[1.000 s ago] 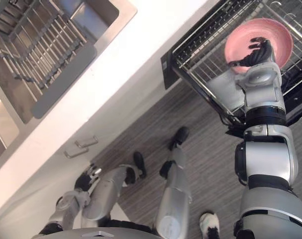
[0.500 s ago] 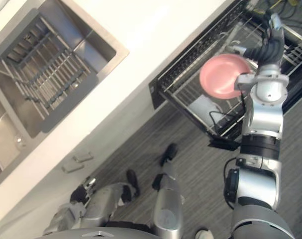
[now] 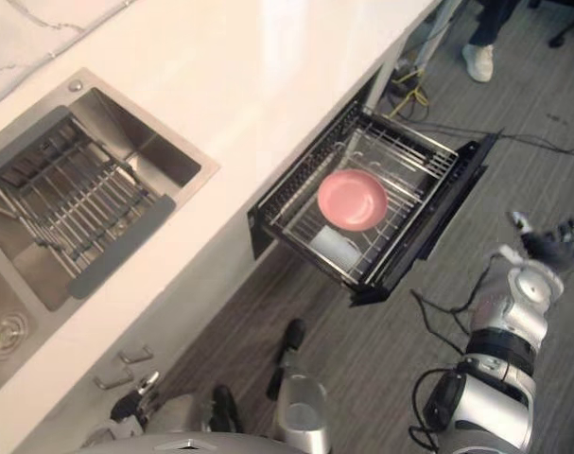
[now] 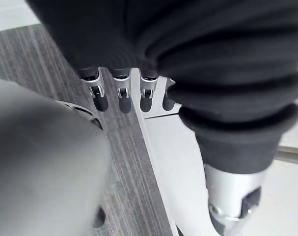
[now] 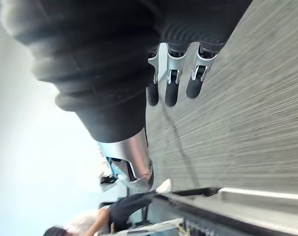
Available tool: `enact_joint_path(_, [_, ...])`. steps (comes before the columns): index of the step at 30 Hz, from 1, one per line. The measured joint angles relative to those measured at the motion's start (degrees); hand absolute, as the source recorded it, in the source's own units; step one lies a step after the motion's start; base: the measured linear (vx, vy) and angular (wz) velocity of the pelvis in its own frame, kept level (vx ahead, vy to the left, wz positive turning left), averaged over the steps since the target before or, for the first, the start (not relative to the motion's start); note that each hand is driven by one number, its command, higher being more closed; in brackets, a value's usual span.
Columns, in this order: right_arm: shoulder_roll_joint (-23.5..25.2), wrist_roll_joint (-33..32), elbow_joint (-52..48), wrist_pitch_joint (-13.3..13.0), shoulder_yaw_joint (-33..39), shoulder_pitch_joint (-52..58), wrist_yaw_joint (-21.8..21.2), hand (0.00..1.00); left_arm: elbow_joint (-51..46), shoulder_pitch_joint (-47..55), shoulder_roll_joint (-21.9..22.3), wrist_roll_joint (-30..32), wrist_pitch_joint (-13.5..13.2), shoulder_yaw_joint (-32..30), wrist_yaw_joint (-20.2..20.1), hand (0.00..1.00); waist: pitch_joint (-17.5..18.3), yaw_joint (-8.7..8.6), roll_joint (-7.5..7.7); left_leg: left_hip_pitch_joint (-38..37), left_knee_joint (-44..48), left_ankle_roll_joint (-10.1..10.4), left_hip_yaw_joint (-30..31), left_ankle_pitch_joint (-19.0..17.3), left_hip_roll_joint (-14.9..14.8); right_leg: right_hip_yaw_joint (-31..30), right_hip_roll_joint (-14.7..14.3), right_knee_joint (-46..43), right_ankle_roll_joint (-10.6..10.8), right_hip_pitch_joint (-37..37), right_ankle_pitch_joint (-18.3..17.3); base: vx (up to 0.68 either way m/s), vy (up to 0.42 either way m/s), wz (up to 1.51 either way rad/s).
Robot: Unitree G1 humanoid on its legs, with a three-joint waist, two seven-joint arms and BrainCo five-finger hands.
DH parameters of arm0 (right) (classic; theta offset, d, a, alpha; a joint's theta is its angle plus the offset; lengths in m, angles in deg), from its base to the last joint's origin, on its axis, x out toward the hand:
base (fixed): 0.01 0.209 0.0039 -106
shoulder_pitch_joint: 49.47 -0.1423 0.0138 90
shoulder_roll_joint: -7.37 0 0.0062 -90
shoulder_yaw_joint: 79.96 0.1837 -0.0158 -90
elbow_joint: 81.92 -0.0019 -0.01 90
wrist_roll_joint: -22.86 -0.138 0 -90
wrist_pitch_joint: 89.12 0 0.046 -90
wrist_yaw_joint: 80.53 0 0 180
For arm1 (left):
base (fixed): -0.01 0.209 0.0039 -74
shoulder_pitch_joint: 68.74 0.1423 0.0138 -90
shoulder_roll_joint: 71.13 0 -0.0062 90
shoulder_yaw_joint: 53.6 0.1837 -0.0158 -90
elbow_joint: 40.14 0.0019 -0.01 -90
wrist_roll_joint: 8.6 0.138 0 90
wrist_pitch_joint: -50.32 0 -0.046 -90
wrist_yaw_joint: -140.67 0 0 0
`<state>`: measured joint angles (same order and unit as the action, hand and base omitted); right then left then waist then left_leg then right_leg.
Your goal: Walk over to the sink, pick up the cup, carry it to the dishwasher, place the cup inside the dishwasher, then close the dishwasher door
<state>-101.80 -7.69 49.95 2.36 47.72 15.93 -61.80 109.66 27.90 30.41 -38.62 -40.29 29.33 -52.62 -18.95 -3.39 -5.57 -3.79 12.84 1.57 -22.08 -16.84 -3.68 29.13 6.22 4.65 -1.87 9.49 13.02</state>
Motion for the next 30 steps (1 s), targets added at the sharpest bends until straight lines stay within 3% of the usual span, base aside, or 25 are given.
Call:
enact_joint_path(6, [6.85,-9.36,4.84,0.24,3.04,2.47,-8.67,1.00,1.56,-0.26,0.68,-2.38,0.61,0.18,-1.22,0.00,-1.57,0.19,-1.98,3.65,-0.08,0.35,0.17,0.96,0.30,0.02,0.40,-0.51,-0.73,3.88,0.49,-0.02,0.043,0.02])
enact_joint_path(9, [6.88,-10.96,6.33,0.85,3.01,1.12,-12.81,1.00,1.54,-0.60,0.88,-2.39,0.43,0.48,-1.74,0.00,-2.99,0.31,-2.87,5.53,-0.23,-0.06,0.76,1.79,1.22,0.15,1.76,-2.23,-0.58,6.15,0.70,-0.05,0.132,0.16])
enact_joint_path(14, [4.34,-9.84,10.22,2.50,-2.17,-4.37,-19.70,1.00,1.52,-2.31,0.41,-2.48,-0.77,2.36,-2.44,0.00,-5.25,2.35,-3.59,8.59,-1.51,-1.30,2.24,3.43,3.44,0.72,4.44,-4.06,-0.71,9.54,1.36,-0.08,0.138,0.19])
enact_joint_path(19, [0.14,-4.77,10.92,3.19,-10.35,-10.09,-19.94,1.00,1.44,-4.68,-0.02,-4.29,-0.85,3.88,-1.84,0.00,-6.67,2.82,-4.59,12.53,0.30,-1.89,3.87,3.69,4.36,1.53,5.96,-4.71,-1.01,11.96,2.05,-0.08,0.097,0.17])
enact_joint_path(23, [-2.46,1.24,11.60,4.07,-16.94,-16.82,-19.19,1.00,-0.72,-5.68,0.48,-5.84,-1.62,6.12,-0.59,0.00,-7.86,3.80,-6.70,15.64,2.32,-2.00,6.21,3.90,4.34,3.36,6.97,-5.99,-1.55,13.33,2.15,-0.06,0.049,0.27])
enact_joint_path(25, [-3.96,1.87,12.42,4.97,-19.85,-20.07,-19.22,1.00,-0.93,-7.03,1.39,-5.93,-1.96,7.29,-0.38,0.00,-8.11,4.73,-7.79,17.12,3.14,-1.96,7.54,4.30,4.38,4.69,7.47,-6.10,-1.80,13.60,2.16,-0.09,0.045,0.37])
enact_joint_path(30, [-4.70,10.02,17.35,6.47,-29.18,-31.36,-19.47,1.00,-3.01,-9.65,2.66,-6.61,-2.49,9.07,-0.73,0.00,-7.97,9.25,-7.99,21.87,4.88,-1.24,12.05,6.09,4.11,8.21,8.51,-8.05,-3.50,15.61,1.09,-0.10,0.021,0.47])
